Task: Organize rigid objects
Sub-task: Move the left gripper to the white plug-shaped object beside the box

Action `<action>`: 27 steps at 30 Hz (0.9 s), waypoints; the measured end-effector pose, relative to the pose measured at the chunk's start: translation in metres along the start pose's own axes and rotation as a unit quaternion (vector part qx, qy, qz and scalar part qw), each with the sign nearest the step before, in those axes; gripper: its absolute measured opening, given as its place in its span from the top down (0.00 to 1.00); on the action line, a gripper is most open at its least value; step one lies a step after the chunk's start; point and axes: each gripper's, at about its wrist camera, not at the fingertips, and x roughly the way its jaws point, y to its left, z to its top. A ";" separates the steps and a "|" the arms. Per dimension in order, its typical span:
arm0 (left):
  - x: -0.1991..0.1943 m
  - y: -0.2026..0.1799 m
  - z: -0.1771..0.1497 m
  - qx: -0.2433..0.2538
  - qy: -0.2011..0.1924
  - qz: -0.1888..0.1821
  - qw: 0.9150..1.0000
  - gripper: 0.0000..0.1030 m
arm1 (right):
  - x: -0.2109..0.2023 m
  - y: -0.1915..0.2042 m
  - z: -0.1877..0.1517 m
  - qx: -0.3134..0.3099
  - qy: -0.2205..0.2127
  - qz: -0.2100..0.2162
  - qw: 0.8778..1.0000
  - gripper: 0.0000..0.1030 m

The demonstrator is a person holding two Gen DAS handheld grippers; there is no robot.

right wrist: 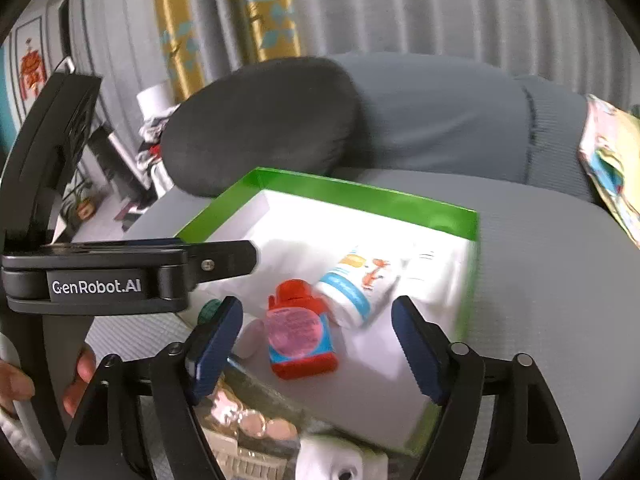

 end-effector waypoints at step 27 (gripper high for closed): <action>-0.059 -0.039 -0.101 0.066 -0.015 0.087 0.994 0.12 | -0.063 0.001 -0.085 0.042 0.049 -0.021 0.998 0.22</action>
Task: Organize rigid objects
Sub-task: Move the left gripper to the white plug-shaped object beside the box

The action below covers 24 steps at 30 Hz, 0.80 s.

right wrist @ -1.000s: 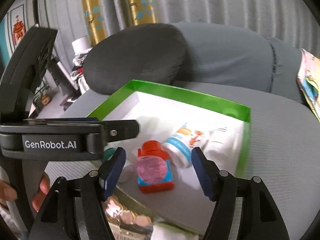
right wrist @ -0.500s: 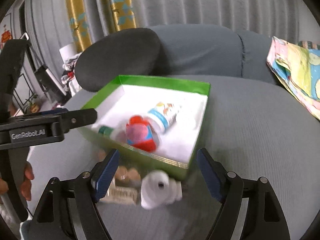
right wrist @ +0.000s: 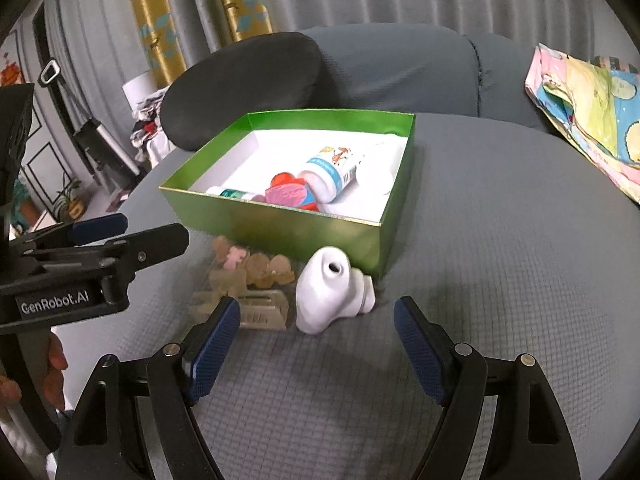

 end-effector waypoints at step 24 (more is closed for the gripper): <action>-0.011 -0.025 -0.020 0.007 0.007 0.000 1.000 0.12 | -0.009 -0.011 -0.020 0.010 0.008 0.011 1.000 0.22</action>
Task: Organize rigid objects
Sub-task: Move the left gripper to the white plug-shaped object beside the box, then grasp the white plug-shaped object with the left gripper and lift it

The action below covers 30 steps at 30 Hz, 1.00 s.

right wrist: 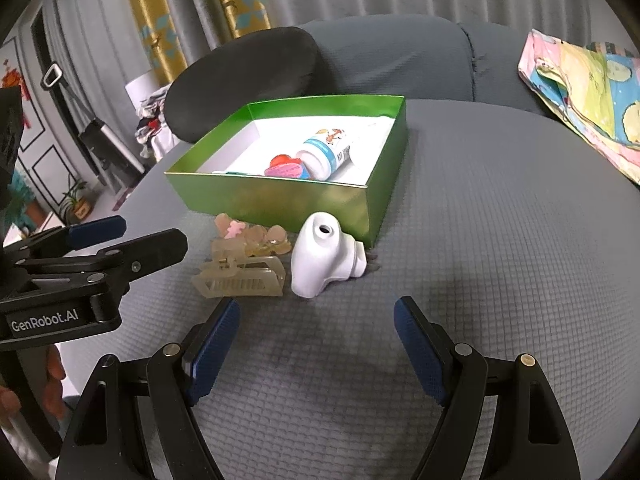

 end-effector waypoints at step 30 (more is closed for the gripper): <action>0.024 -0.006 -0.005 -0.021 0.043 -0.027 0.999 0.12 | 0.020 -0.009 -0.009 0.003 0.025 0.015 1.000 0.22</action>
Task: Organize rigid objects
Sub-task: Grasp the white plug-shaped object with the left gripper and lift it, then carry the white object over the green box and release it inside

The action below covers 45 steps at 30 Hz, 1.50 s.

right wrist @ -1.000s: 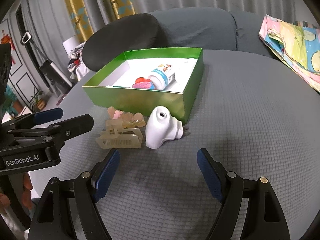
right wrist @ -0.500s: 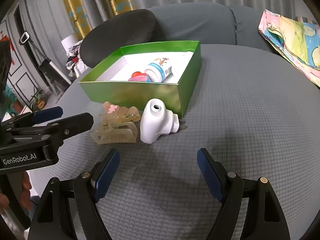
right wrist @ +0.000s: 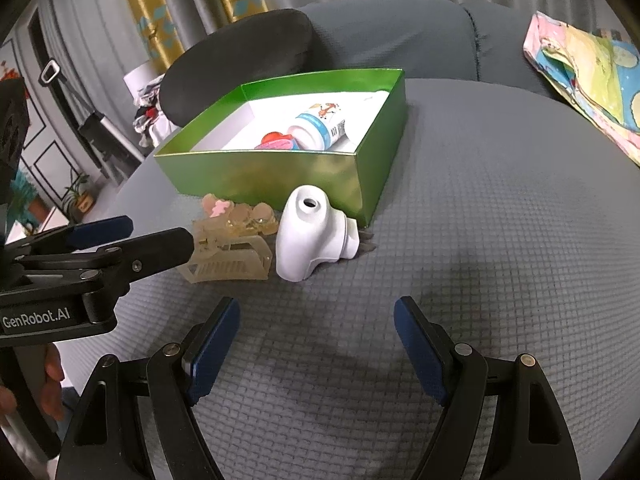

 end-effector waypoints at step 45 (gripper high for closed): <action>0.070 -0.042 0.032 0.004 0.051 -0.172 0.984 0.24 | 0.059 -0.039 0.033 0.006 0.001 0.152 0.988 0.22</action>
